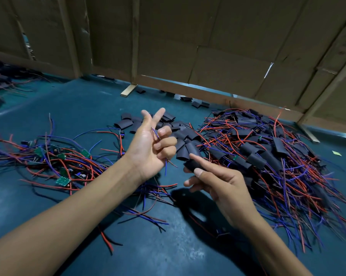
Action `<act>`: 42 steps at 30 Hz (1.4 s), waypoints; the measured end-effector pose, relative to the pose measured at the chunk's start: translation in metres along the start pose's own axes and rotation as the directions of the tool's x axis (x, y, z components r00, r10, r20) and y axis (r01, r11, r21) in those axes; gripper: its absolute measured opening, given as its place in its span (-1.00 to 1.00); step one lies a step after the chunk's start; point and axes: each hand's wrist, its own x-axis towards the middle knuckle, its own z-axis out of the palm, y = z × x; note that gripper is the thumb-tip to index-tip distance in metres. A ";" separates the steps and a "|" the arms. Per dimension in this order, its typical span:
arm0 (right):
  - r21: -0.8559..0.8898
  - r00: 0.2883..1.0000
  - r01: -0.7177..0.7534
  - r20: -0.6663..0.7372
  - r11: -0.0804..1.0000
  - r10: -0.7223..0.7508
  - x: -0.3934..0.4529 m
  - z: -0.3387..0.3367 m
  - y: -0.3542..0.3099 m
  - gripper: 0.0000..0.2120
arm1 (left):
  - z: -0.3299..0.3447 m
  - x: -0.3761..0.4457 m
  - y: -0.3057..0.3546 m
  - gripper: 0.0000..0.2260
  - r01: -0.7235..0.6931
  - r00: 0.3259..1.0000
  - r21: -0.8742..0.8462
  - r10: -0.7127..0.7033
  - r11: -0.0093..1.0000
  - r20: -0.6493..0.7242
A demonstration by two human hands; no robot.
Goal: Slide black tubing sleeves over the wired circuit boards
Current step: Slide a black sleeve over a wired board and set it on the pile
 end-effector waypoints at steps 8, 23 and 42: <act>0.138 0.997 -0.078 -0.005 0.987 0.080 0.000 0.006 0.003 -0.66 | 0.004 -0.002 0.002 -0.56 -0.111 0.994 -0.093 0.109 0.989 -0.033; -0.484 0.878 0.420 0.003 0.768 -0.479 -0.006 0.007 0.012 -0.71 | 0.017 -0.011 -0.014 -0.57 -0.193 0.981 0.086 0.193 0.977 0.008; -0.418 0.918 0.351 -0.024 0.838 -0.397 -0.008 0.009 0.011 -0.68 | 0.019 -0.013 -0.019 -0.61 -0.253 0.967 0.055 0.251 0.966 0.036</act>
